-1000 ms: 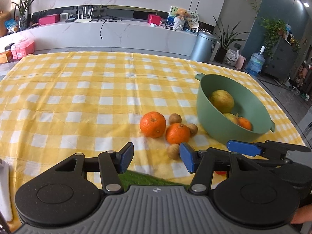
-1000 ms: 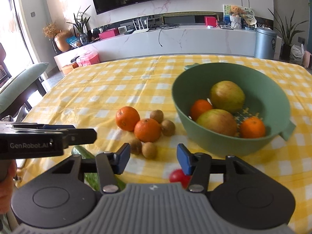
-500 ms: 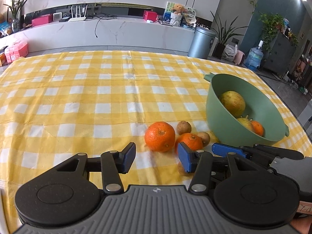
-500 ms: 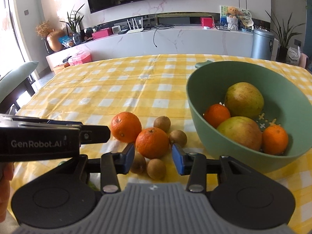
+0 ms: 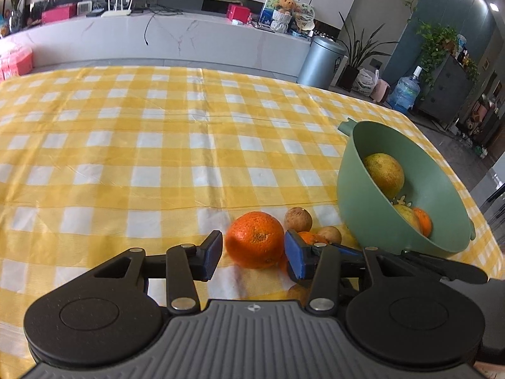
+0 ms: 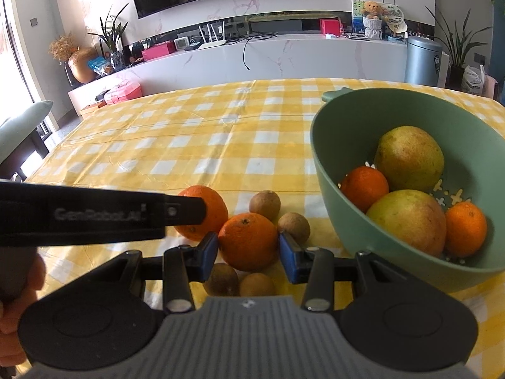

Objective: Organize fruits
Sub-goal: 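Grasp an orange with the left tool while the right tool grasps another orange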

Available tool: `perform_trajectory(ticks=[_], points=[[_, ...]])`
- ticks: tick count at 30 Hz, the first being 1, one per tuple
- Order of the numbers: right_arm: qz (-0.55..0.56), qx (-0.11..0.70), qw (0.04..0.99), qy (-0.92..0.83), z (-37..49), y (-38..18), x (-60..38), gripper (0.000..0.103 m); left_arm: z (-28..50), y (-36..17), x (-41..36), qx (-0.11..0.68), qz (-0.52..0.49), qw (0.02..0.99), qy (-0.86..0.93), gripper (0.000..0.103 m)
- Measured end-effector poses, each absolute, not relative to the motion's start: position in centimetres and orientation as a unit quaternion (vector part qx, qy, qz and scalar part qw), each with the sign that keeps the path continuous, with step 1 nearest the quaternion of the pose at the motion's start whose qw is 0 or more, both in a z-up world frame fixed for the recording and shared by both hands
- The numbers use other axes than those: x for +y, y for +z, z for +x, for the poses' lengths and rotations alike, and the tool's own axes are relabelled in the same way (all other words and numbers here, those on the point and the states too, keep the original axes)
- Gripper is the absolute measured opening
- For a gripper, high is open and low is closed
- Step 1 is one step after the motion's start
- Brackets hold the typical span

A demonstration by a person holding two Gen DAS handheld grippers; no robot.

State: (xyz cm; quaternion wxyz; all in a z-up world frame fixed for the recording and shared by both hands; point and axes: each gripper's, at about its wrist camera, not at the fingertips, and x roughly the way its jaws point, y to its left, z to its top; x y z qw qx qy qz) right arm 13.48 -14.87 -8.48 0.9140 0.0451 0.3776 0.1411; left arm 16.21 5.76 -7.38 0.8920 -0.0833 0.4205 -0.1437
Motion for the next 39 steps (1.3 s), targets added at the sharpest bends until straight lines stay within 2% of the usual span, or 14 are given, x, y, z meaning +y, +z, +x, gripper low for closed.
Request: perform_trajectory(ticks=[16, 30, 39], points=[[0.034, 0.377, 0.912, 0.156, 13.4, -8.6, -14.9, 0.039, 16.8, -7.8, 6.1, 0.426, -0.107, 0.889, -0.126, 0.048], [0.017, 0.336, 0.923, 0.186, 10.6, -5.3, -15.8, 0.038, 12.7, -4.2, 7.3, 0.405, -0.121, 0.901, -0.095, 0.048], [0.032, 0.299, 0.935, 0.189, 7.7, -1.9, -18.5, 0.038, 10.4, -1.3, 5.4, 0.384, -0.118, 0.910, -0.107, 0.048]])
